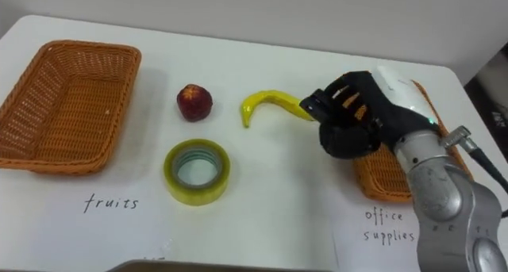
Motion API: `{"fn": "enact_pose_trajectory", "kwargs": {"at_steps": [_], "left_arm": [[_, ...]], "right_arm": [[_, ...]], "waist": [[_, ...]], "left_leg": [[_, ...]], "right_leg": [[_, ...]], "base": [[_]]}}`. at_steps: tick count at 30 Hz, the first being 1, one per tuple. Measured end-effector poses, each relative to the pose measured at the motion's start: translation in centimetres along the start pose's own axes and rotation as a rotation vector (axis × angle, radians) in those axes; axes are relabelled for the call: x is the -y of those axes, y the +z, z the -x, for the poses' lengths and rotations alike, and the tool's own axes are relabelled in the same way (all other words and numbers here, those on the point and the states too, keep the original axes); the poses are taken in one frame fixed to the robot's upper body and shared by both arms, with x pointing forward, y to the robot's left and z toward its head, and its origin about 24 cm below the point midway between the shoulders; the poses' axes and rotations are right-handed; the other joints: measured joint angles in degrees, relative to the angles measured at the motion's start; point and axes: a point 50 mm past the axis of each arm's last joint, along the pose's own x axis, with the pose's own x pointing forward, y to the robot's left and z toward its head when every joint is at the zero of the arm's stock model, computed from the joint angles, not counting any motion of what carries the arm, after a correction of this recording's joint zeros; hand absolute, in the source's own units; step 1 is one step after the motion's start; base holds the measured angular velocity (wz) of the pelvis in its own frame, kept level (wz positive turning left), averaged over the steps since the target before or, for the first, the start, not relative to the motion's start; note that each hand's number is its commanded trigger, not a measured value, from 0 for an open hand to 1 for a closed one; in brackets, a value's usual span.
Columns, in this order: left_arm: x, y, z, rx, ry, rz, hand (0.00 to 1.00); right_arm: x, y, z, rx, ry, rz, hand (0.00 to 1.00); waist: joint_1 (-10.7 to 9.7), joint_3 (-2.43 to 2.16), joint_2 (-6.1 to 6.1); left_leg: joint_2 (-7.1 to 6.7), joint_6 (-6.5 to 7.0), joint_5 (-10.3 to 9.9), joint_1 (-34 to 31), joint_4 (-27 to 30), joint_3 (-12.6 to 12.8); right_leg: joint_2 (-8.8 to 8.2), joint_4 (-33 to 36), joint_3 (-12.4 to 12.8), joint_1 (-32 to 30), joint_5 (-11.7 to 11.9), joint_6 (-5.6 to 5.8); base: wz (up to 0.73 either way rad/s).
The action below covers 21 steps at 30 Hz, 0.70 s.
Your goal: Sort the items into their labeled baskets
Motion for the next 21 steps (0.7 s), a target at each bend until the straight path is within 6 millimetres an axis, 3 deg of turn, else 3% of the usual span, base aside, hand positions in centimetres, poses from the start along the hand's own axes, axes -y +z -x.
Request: {"fn": "enact_pose_trajectory", "kwargs": {"at_steps": [9, 21], "left_arm": [[-0.9, -1.2, 0.3, -0.024, 0.028, 0.013, 0.0], [-1.1, -1.3, 0.4, -0.02, 0.029, -0.002, 0.0]], "right_arm": [[3.2, -1.0, 0.7, 0.013, -0.271, -0.05, 1.0], [3.1, -1.9, 0.6, -0.008, -0.316, -0.038, 1.0]], "waist": [[-2.09, -0.02, -0.08], [-2.92, 0.06, -0.41]], "left_leg": [[0.03, -0.01, 0.0, 0.03, 0.27, 0.15], [0.03, 0.02, -0.03, 0.1, 0.49, 0.1]], "right_leg": [[0.01, 0.1, -0.15, 0.12, 0.0, 0.0], [-0.01, 0.65, -0.09, -0.04, 0.0, 0.0]], "base": [[0.0], [0.0]]}}
